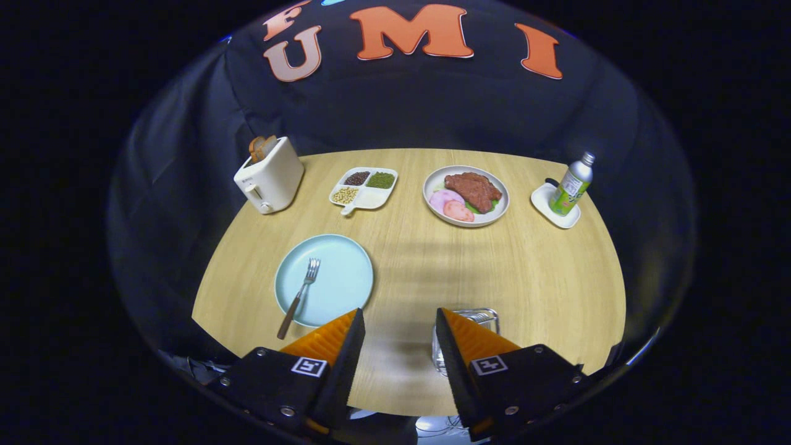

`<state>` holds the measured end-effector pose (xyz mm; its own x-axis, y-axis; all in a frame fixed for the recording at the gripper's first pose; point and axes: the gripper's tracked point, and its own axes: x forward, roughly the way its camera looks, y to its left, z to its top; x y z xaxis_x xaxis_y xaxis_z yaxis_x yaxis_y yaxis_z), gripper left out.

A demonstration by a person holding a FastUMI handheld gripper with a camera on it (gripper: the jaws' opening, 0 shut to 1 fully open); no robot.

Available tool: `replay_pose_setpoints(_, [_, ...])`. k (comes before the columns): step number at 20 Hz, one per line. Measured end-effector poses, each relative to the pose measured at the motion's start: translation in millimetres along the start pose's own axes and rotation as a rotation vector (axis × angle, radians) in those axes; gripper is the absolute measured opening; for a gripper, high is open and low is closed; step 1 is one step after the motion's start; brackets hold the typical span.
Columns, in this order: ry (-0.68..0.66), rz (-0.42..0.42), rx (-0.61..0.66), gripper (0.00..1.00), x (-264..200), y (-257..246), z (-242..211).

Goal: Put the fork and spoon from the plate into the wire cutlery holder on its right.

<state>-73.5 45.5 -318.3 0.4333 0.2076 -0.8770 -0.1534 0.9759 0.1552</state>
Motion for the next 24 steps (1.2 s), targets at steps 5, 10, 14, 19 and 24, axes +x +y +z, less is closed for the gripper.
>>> replay_pose_setpoints(5, [0.033,0.036,-0.008,0.89,24.7,52.7,0.6])
replay_pose_setpoints(10, [0.134,0.079,-0.022,0.88,60.9,108.7,-14.4])
replay_pose_setpoints(14, [0.200,0.074,-0.026,0.84,89.9,134.2,-27.0])
replay_pose_setpoints(19, [0.253,0.043,-0.033,0.78,118.0,146.7,-39.7])
replay_pose_setpoints(24, [0.314,0.001,-0.046,0.70,147.9,151.5,-58.9])
